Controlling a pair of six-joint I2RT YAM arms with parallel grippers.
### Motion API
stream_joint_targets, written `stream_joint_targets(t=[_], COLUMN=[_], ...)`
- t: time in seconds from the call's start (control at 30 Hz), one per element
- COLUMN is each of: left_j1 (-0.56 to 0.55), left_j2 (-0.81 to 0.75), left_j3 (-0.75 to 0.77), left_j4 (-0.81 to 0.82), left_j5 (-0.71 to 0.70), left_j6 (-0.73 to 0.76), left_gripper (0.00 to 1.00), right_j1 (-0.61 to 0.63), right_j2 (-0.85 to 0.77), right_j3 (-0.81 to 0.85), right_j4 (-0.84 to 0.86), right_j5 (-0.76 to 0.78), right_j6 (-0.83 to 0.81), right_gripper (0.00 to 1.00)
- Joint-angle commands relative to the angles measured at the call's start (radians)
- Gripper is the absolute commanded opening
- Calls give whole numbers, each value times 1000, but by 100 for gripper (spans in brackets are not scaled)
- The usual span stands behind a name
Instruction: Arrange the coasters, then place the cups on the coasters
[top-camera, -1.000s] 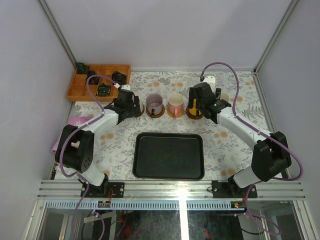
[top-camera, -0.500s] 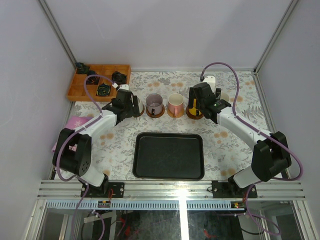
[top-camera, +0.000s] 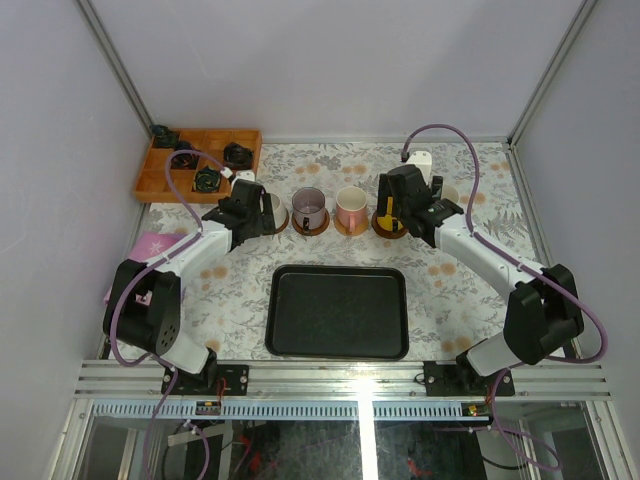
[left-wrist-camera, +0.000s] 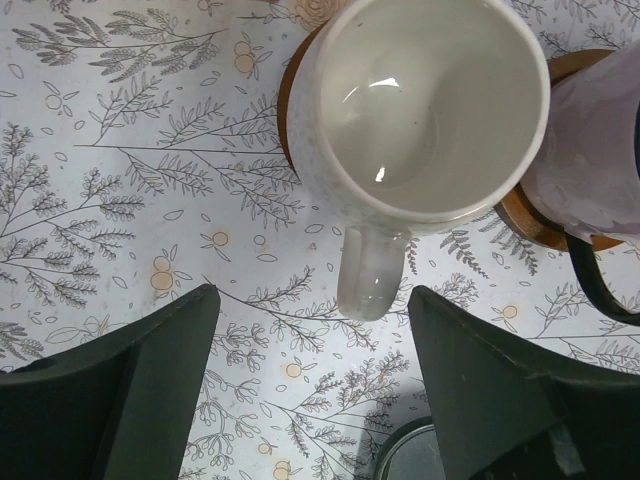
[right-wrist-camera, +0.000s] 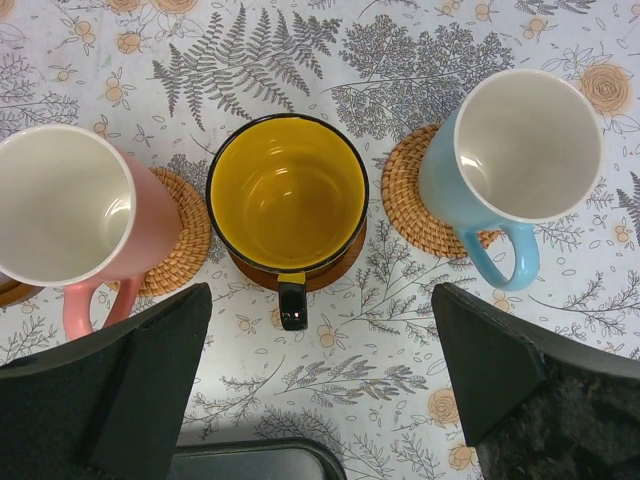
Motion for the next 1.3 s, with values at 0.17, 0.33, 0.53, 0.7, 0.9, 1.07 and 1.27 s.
stream_joint_targets(t=[0.17,0.33,0.53,0.7,0.9,1.07,1.27], left_j1=[9,10,10,29,142,305,436], left_j2=[-29,-39,-120,-163,-150,-168,-191], left_j3=[0,8,61,151,248,262,236], left_j4=[-15,-16,-38,-73,-147,-174,-189], left_j5=[-59,-60,-70,-110,-146,-50,40], left_j6=[-23,-23,-7,16,-48,-103,-111], left_gripper=[77,79,98,100,100,100,100], right_j1=[-5,-6,-28,-195,-406,-558,-568], right_j2=[-47,-57,-109,-156,-249,-383,-461], right_j3=[34,32,32,25,-12,-80,-115], right_j4=[23,21,44,30,7,11,-9], right_j5=[21,34,117,49,20,17,100], right_j6=[-3,-4,-37,9,66,122,72], right_gripper=[100,100,99,99,99,99,99])
